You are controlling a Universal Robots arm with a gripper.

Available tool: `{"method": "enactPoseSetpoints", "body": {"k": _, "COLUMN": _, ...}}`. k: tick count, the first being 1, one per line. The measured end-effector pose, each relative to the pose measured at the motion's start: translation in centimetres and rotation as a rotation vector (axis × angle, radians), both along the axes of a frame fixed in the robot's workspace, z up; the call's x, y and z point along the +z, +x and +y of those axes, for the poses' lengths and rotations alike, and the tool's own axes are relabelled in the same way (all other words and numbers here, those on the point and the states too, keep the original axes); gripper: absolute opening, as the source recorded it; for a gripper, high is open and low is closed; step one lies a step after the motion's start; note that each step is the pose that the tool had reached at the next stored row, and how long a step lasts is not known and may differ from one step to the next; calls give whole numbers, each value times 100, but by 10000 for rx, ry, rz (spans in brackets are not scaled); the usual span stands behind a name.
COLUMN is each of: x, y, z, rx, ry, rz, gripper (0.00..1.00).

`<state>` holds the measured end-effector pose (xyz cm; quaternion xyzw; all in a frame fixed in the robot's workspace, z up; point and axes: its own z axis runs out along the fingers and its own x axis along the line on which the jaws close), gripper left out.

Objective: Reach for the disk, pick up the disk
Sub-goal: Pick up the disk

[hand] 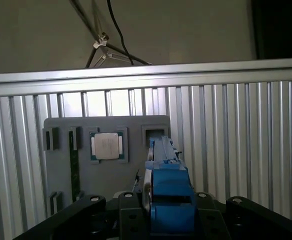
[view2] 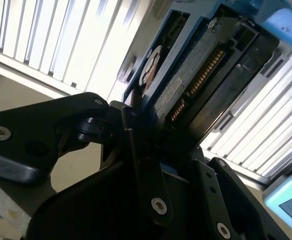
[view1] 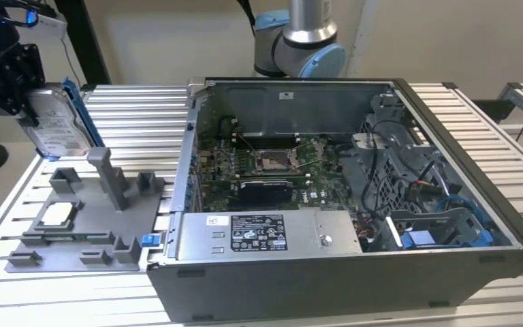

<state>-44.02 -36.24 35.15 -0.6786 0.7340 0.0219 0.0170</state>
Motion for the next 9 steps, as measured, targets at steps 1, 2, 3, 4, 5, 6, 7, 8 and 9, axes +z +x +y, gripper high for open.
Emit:
{"method": "enactPoseSetpoints", "body": {"k": 1, "x": 11, "y": 0, "z": 0, "rx": 0, "ry": 0, "rz": -1, "gripper": 0}}
{"method": "enactPoseSetpoints", "body": {"k": 2, "x": 26, "y": 0, "z": 0, "rx": 0, "ry": 0, "rz": -1, "gripper": 0}}
{"method": "enactPoseSetpoints", "body": {"k": 3, "x": 44, "y": 0, "z": 0, "rx": 0, "ry": 0, "rz": -1, "gripper": 0}}
{"method": "enactPoseSetpoints", "body": {"k": 4, "x": 67, "y": 0, "z": 0, "rx": 0, "ry": 0, "rz": -1, "gripper": 0}}
{"method": "enactPoseSetpoints", "body": {"k": 5, "x": 87, "y": 0, "z": 0, "rx": 0, "ry": 0, "rz": -1, "gripper": 0}}
{"method": "enactPoseSetpoints", "body": {"k": 6, "x": 110, "y": 0, "z": 0, "rx": 0, "ry": 0, "rz": 0, "gripper": 0}}
{"method": "enactPoseSetpoints", "body": {"k": 7, "x": 132, "y": 1, "z": -1, "rx": 1, "ry": 0, "rz": -1, "gripper": 0}}
{"method": "enactPoseSetpoints", "body": {"k": 8, "x": 157, "y": 0, "z": -1, "rx": 1, "ry": 0, "rz": 0, "gripper": 0}}
{"method": "enactPoseSetpoints", "body": {"k": 9, "x": 183, "y": 0, "z": 0, "rx": 1, "ry": 0, "rz": -1, "gripper": 0}}
